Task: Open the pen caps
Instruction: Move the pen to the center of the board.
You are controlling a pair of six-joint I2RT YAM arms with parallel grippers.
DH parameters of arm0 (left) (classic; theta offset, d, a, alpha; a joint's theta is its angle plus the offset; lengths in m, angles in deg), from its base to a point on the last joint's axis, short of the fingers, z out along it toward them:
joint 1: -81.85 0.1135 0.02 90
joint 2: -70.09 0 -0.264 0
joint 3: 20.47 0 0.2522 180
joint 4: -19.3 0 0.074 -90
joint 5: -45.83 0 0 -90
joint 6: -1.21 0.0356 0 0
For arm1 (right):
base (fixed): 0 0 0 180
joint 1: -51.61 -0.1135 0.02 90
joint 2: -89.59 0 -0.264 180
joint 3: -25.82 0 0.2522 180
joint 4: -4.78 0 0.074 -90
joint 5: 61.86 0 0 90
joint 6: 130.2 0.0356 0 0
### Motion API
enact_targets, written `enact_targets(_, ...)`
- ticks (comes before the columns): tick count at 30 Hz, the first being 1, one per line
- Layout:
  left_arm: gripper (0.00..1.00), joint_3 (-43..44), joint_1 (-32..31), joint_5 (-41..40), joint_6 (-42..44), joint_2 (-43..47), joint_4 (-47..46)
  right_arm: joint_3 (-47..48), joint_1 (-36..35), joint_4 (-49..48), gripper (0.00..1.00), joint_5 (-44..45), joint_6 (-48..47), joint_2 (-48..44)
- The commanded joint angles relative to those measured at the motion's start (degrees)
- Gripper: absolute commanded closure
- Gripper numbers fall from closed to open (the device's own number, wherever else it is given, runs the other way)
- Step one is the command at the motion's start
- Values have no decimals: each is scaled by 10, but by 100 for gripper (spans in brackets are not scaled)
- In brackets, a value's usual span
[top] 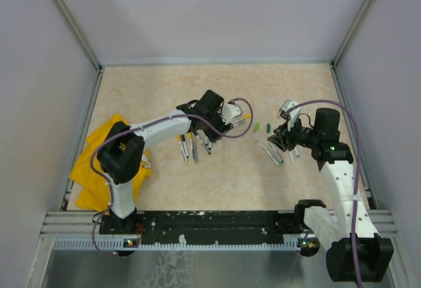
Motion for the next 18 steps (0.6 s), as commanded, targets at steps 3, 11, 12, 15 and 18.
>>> enact_targets(3,41,21,3,23,30,-20,9,12,2,-14,60,2,-1,-1)
enact_targets(11,49,90,10,31,45,-76,54,12,2,-14,60,4,0,-1)
enact_targets(12,50,102,10,32,47,-81,56,12,2,-14,60,4,0,-1)
enact_targets(15,57,131,11,32,56,-102,71,12,3,-14,60,4,0,-2)
enact_targets(18,57,166,11,30,62,-126,90,12,2,-14,60,4,0,-3)
